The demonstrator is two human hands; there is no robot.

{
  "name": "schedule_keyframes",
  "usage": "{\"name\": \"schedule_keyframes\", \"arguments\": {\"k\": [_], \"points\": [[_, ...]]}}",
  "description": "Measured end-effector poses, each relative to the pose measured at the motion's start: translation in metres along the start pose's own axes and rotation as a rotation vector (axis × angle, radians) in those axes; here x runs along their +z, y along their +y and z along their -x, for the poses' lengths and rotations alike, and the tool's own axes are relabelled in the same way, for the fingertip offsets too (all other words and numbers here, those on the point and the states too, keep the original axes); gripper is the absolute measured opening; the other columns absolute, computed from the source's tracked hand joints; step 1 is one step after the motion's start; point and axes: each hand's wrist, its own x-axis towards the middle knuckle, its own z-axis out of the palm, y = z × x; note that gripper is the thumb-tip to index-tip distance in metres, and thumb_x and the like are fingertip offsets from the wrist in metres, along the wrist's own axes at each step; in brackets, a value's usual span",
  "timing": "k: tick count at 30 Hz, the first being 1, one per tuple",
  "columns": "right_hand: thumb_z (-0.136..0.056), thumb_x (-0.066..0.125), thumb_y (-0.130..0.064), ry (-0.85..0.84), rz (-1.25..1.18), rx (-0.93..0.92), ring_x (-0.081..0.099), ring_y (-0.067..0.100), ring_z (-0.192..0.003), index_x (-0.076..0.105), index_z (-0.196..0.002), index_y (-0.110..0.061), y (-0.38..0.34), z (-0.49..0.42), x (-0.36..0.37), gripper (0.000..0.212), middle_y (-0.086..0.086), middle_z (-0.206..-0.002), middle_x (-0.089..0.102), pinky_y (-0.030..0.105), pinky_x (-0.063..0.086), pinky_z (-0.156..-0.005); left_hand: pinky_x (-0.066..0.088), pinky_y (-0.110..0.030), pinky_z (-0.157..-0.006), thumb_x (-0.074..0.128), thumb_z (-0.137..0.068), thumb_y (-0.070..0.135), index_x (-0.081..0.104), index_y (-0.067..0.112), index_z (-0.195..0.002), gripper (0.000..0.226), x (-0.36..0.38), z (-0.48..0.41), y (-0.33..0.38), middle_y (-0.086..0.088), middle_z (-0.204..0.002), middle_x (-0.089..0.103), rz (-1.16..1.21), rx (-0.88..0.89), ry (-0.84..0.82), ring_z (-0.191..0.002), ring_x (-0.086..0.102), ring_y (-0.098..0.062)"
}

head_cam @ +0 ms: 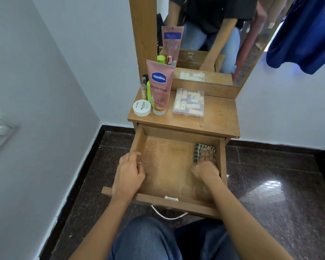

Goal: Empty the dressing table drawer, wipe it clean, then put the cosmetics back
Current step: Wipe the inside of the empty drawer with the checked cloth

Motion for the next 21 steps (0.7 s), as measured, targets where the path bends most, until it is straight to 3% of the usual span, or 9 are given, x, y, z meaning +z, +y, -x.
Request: {"name": "schedule_keyframes", "arguments": {"k": [9,15,18,21], "points": [[-0.097,0.026,-0.026,0.017,0.003,-0.073,-0.020,0.034,-0.143,-0.019,-0.146,0.001,-0.075,-0.008,0.011,0.072,0.020,-0.153,-0.025,0.042,-0.008,-0.119,0.046,-0.031,-0.093,0.049,-0.092,0.012,0.052,0.014,-0.124,0.032,0.001,0.002,0.000,-0.004,-0.124,0.057,0.008,-0.025,0.002,-0.121,0.046,-0.016],[-0.096,0.031,-0.020,0.019,0.007,-0.341,-0.019,0.025,-0.145,-0.015,-0.149,-0.005,-0.122,0.004,0.029,0.071,0.012,-0.157,-0.021,0.036,-0.011,-0.117,0.045,-0.037,-0.093,0.049,-0.090,0.010,0.054,0.012,-0.121,0.031,0.000,0.000,0.000,-0.008,-0.120,0.059,-0.009,-0.006,-0.005,-0.120,0.045,-0.021],[-0.098,0.033,-0.021,-0.055,0.078,-0.449,-0.020,0.021,-0.145,-0.016,-0.149,-0.009,-0.104,0.011,0.030,0.072,0.008,-0.157,-0.022,0.034,-0.011,-0.118,0.045,-0.036,-0.093,0.049,-0.090,0.009,0.054,0.011,-0.121,0.031,-0.001,0.000,0.001,-0.008,-0.120,0.059,-0.003,-0.007,0.000,-0.120,0.045,-0.020],[-0.101,0.027,-0.021,-0.068,0.164,-0.415,-0.020,0.021,-0.144,-0.018,-0.148,-0.010,-0.055,0.016,0.026,0.066,0.006,-0.155,-0.024,0.035,-0.009,-0.118,0.044,-0.033,-0.094,0.048,-0.092,0.008,0.053,0.011,-0.122,0.031,-0.001,0.000,0.001,-0.007,-0.122,0.058,0.014,-0.021,0.012,-0.122,0.045,-0.018]]}}
